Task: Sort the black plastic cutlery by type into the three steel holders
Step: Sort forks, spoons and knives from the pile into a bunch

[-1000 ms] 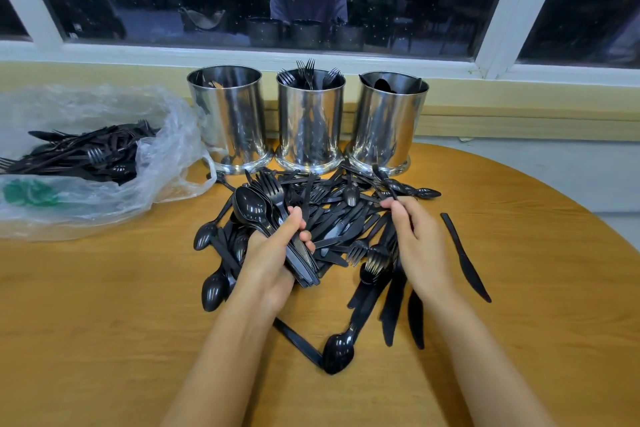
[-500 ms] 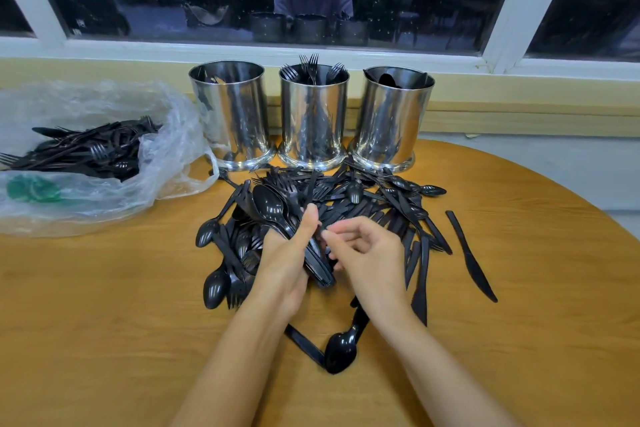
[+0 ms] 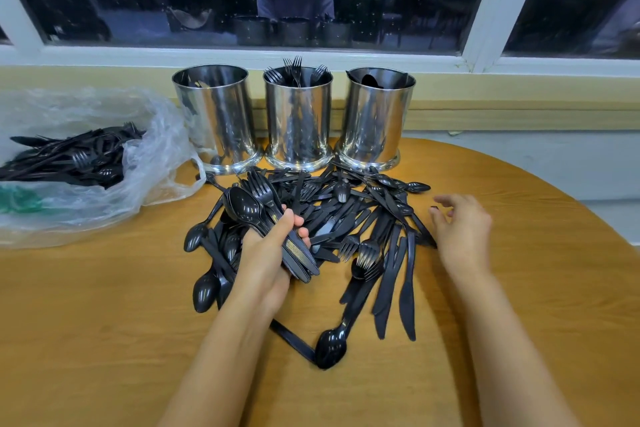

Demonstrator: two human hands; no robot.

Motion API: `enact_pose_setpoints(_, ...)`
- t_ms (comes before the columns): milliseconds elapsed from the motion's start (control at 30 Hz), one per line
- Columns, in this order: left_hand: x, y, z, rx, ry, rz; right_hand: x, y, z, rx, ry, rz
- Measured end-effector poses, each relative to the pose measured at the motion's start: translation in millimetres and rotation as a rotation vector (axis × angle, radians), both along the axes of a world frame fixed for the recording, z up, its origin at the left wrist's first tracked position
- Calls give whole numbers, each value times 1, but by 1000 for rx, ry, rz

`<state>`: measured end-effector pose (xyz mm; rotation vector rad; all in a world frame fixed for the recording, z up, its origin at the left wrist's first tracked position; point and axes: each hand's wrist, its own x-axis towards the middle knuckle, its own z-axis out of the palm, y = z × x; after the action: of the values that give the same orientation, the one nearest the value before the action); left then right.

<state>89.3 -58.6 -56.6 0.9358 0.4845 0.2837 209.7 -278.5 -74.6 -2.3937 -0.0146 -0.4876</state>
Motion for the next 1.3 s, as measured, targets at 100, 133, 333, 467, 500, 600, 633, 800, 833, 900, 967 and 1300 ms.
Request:
enact_pose_setpoints(100, -1, -1, 0, 18, -1, -16, 2, -9, -4, -36, 144, -129)
enact_pose_setpoints(133, -2, 0, 0, 22, 0, -19, 3, -8, -6, -48, 170, -139)
enact_pose_setpoints(333, -2, 0, 1, 21, 28, -32, 1, 3, -8, -88, 131, -113)
enact_pose_setpoints(467, -2, 0, 1, -2, 26, -30, -1, 7, -5, -164, 137, -28)
enact_pose_setpoints(500, -2, 0, 1, -5, 27, -30, -3, 8, -2, -198, 106, 2)
enact_pose_setpoints(600, -2, 0, 3, -15, 22, -27, -12, 13, 13, -204, -200, 70)
enact_pose_setpoints(633, -2, 0, 3, -21, 20, -25, -16, 16, 19, -148, -325, 86)
enact_pose_setpoints(800, -3, 0, 3, -15, 26, -58, -41, 33, 37, 291, -609, 222)
enact_pose_setpoints(833, -3, -1, 3, -11, 29, -67, -46, 39, 38, 476, -524, 251)
enact_pose_setpoints(900, -2, -3, 4, -23, 19, -60, -60, 54, 38, 818, -259, 321)
enact_pose_setpoints(967, -1, -5, 5, -26, -14, -53, -69, 69, 31, 867, -98, 360)
enact_pose_setpoints(1300, -3, -2, 6, 76, -7, -25, -88, 95, 12, 478, 101, 566)
